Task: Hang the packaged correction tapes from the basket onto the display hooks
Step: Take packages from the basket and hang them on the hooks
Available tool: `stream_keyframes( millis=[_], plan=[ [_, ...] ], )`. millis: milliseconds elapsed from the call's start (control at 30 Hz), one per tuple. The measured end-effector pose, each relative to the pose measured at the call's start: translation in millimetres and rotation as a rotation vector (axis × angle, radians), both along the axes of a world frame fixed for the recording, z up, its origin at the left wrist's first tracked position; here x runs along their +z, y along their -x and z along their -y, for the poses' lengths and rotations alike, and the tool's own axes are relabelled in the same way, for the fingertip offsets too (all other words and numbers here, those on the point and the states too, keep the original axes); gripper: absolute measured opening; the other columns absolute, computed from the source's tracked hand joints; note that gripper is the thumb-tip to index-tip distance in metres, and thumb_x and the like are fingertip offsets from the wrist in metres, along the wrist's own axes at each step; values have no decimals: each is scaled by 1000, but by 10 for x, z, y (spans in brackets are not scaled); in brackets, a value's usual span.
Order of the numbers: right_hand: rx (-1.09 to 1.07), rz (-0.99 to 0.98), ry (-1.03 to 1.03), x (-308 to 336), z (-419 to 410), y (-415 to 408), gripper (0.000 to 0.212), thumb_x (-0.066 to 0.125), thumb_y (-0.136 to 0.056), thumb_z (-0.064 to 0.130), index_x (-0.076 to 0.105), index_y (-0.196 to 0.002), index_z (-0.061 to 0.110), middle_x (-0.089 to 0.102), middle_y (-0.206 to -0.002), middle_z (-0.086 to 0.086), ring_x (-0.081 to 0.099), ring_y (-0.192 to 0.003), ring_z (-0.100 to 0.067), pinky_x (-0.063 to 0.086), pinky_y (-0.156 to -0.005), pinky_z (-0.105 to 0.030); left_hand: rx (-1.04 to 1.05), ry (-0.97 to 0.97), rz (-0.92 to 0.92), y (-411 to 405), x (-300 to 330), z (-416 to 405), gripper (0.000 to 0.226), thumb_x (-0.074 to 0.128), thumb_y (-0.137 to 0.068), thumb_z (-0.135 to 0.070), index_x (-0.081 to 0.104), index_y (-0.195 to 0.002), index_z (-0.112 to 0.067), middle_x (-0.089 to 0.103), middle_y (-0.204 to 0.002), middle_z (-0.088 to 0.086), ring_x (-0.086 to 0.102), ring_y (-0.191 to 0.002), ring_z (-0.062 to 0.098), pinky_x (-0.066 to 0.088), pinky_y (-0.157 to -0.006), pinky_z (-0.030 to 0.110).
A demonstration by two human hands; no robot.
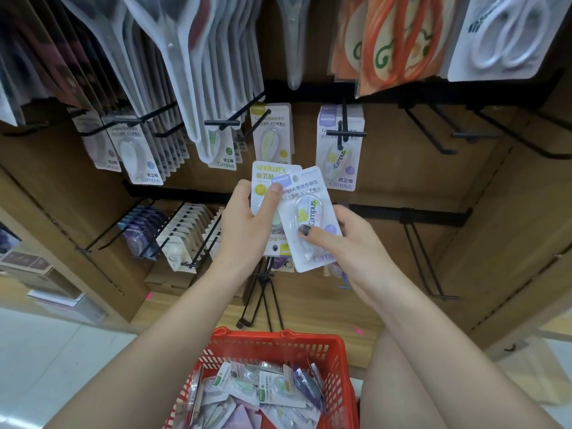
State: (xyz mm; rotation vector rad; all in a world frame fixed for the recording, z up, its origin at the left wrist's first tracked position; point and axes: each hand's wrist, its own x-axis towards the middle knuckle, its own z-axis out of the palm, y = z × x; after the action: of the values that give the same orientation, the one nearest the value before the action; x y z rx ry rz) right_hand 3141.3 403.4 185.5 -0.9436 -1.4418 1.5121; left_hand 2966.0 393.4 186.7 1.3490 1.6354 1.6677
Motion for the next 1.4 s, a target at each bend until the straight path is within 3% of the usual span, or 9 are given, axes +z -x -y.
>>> stream_keyframes(
  millis=[67,167,267,433,567,900,1033,1233,1400],
  plan=[
    [-70,-36,-40,-62,40,-69,20,76,-93,16,71,-112,20,78,-99,3,75,-84,-14,57,-64,-24,22,3,6,35,0,4,31,60,-105,-40,57,-93,-12,60,-84,-3,58,-73,11,48,-65,28],
    [-147,-96,-117,-163,84,-168,28,78,-86,23,70,-112,32,77,-113,0,75,-101,-21,60,-75,-32,66,7,25,95,25,-2,30,59,-104,-43,60,-96,-14,63,-87,-1,61,-79,11,53,-71,36],
    [-174,-138,-201,-112,130,-201,29,79,-84,27,70,-105,45,77,-115,4,75,-108,-20,62,-84,-32,75,-1,3,127,34,-14,30,60,-103,-44,61,-98,-14,68,-96,5,62,-80,8,53,-71,30],
    [-212,-155,-213,59,103,-151,21,77,-90,24,69,-106,34,76,-110,-4,73,-101,-26,57,-80,-50,57,-4,-20,117,27,-9,30,61,-103,-43,61,-97,-14,62,-81,-10,58,-71,2,49,-62,19],
    [-226,-126,-160,102,71,-96,19,74,-97,19,66,-114,20,76,-113,-4,72,-110,-31,61,-87,-41,42,5,-37,117,0,-2,28,63,-102,-44,57,-91,-18,60,-72,-22,56,-64,0,45,-57,17],
    [-384,11,-23,214,-668,146,26,75,-94,27,64,-118,24,74,-114,2,72,-105,-18,57,-99,-40,12,14,-5,66,12,17,29,63,-103,-42,56,-93,-16,62,-73,-21,61,-66,-1,49,-56,18],
    [-437,59,38,268,-899,183,39,83,-88,27,65,-121,16,75,-115,-3,74,-101,-20,60,-87,-33,-34,0,-1,13,53,41,35,62,-104,-40,55,-97,-6,60,-77,-12,58,-64,1,48,-55,17],
    [-482,215,126,137,-508,147,60,78,-82,56,44,-120,24,56,-125,0,60,-106,-15,48,-84,-34,-59,0,87,16,108,43,27,62,-104,-37,59,-98,-11,66,-85,-7,65,-72,3,53,-57,19],
    [-107,-122,284,17,11,139,60,77,-85,51,58,-129,15,71,-128,-14,71,-114,-29,56,-104,-44,-31,46,198,43,98,16,32,60,-104,-44,62,-105,-12,69,-91,-4,67,-75,5,55,-59,22]
  ],
)
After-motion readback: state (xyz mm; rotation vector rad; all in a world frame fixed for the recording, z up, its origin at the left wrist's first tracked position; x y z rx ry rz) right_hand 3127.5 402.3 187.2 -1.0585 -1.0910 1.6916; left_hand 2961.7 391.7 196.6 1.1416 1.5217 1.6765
